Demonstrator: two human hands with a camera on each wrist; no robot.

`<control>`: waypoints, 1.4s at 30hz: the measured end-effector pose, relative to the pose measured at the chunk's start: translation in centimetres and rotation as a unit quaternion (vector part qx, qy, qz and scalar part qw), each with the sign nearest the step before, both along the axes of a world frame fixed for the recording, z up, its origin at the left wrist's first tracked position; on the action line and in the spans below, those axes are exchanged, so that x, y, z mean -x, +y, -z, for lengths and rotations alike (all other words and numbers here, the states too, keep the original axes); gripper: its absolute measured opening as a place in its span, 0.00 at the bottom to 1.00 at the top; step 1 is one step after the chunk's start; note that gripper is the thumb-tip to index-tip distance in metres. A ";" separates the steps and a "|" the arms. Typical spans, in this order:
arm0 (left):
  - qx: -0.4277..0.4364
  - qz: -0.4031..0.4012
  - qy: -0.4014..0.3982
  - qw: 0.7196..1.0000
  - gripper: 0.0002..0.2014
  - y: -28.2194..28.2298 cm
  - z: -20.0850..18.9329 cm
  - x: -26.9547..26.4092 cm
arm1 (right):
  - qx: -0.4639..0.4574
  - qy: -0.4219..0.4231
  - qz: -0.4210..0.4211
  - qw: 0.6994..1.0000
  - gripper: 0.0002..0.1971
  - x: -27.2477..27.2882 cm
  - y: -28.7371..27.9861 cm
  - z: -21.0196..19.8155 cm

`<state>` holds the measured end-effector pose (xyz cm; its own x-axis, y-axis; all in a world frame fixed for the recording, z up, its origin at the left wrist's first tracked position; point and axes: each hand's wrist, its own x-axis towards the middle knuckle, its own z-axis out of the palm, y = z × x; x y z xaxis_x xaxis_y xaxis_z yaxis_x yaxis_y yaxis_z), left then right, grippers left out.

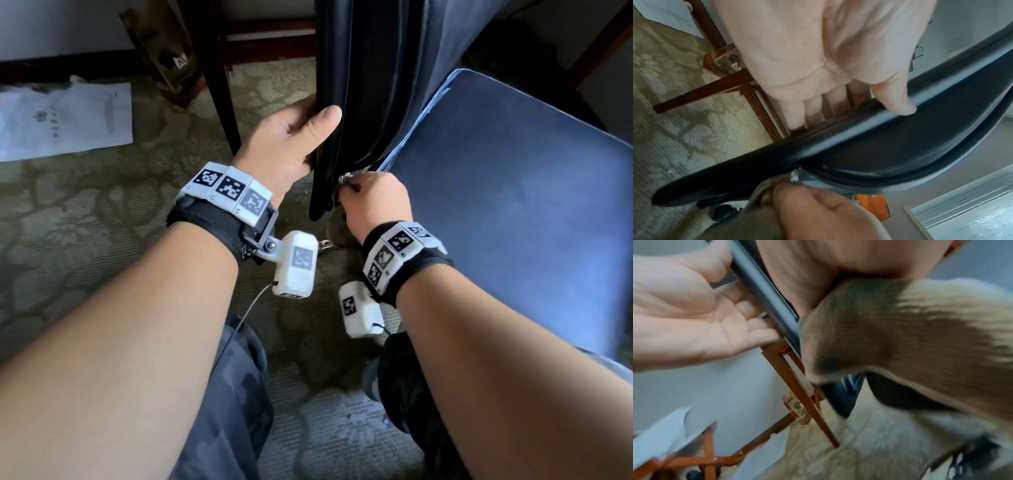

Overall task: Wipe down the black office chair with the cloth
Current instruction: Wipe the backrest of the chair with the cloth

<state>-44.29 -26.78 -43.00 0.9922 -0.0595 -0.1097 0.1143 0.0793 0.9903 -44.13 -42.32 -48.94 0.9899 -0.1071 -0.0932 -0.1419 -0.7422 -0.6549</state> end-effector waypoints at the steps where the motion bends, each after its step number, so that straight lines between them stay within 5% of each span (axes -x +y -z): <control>1: -0.004 0.000 -0.001 1.000 0.10 0.0 -0.1 0.1 | 0.029 0.010 -0.013 0.999 0.13 -0.1 -0.6 -0.3; 7: -0.001 -0.021 0.031 0.999 0.04 -0.7 -0.1 0.3 | -0.007 0.001 0.070 0.998 0.11 1.0 -4.0 -1.1; 13: 0.032 -0.028 0.085 0.995 0.03 -0.4 0.5 0.9 | -0.011 -0.031 0.044 0.999 0.13 2.0 -1.8 -1.6; 19: -0.002 -0.024 0.110 0.994 0.29 -0.5 0.3 1.7 | -0.078 -0.012 0.063 0.995 0.15 1.9 0.7 -0.1; 28: 0.063 -0.008 0.141 0.988 0.10 0.0 0.7 1.0 | -0.027 0.058 -0.034 0.997 0.28 3.5 2.6 1.8; 32: 0.040 -0.033 0.131 0.990 0.32 -0.5 0.4 1.1 | -0.017 0.102 -0.052 0.993 0.30 4.1 3.6 3.2; 34: 0.033 -0.033 0.123 0.991 0.34 -0.6 0.3 1.2 | -0.012 0.111 -0.052 0.992 0.29 4.2 4.0 3.7; 38: 0.035 -0.027 0.116 0.992 0.29 -0.6 0.0 1.3 | -0.014 0.125 -0.051 0.991 0.25 4.1 3.6 3.9; 42: 0.029 -0.010 0.113 0.993 0.08 -0.5 -0.3 1.3 | -0.041 0.054 -0.014 0.998 0.20 5.1 2.4 3.2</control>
<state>-45.64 -27.29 -42.74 0.9436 -0.0524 -0.3268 0.3309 0.1396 0.9333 -49.20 -39.90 -52.11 0.9762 -0.0666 -0.2066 -0.1945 -0.6913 -0.6959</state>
